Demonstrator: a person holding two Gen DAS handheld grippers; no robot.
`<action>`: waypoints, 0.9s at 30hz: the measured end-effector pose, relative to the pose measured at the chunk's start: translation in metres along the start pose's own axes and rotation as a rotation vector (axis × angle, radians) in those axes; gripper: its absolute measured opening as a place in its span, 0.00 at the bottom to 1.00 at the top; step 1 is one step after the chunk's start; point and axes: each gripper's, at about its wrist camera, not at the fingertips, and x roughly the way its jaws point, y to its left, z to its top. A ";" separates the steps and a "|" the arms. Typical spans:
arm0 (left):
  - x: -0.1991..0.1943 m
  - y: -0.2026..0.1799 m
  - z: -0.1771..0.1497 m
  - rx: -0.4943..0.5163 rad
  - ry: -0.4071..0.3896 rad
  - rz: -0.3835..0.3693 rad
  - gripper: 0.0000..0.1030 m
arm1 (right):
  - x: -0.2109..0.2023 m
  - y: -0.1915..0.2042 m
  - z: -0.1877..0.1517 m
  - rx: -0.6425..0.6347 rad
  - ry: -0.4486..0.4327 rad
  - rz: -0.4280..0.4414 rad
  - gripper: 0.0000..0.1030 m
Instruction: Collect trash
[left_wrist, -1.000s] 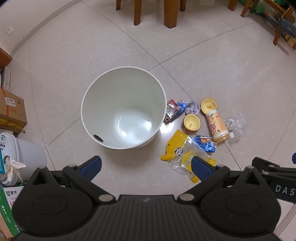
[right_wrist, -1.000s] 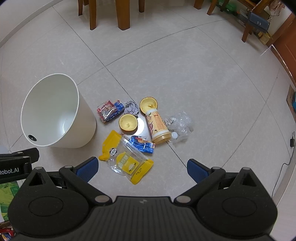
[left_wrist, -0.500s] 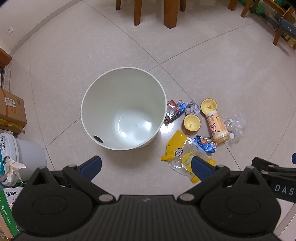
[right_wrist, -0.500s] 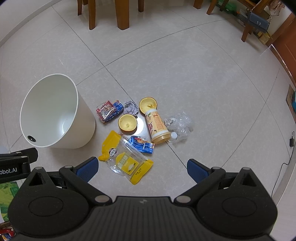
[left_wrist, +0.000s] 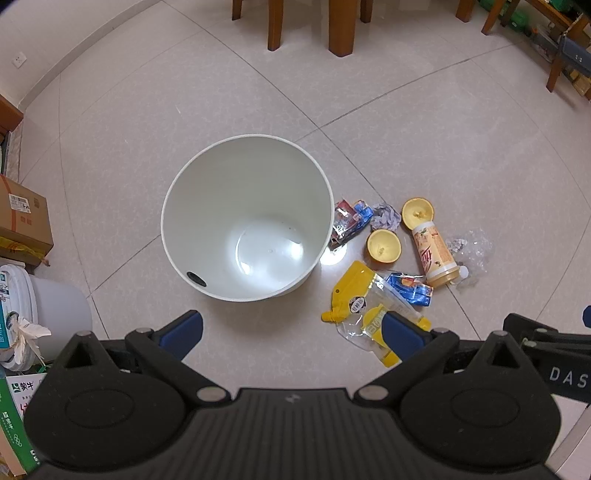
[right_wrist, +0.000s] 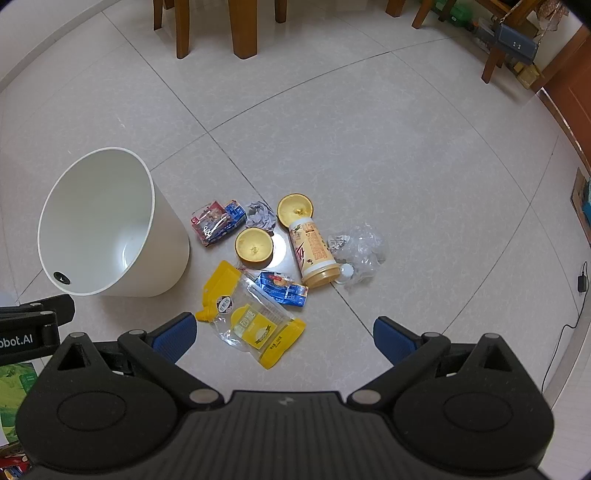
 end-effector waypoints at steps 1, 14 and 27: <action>0.000 0.000 0.000 0.001 -0.002 0.001 0.99 | 0.000 0.000 0.000 -0.001 0.000 0.000 1.00; -0.001 0.001 0.002 -0.011 -0.016 0.002 0.99 | 0.000 0.000 0.002 -0.001 0.000 -0.001 1.00; 0.000 0.002 0.004 -0.015 -0.044 0.019 0.99 | 0.002 0.003 0.002 -0.003 -0.004 -0.004 1.00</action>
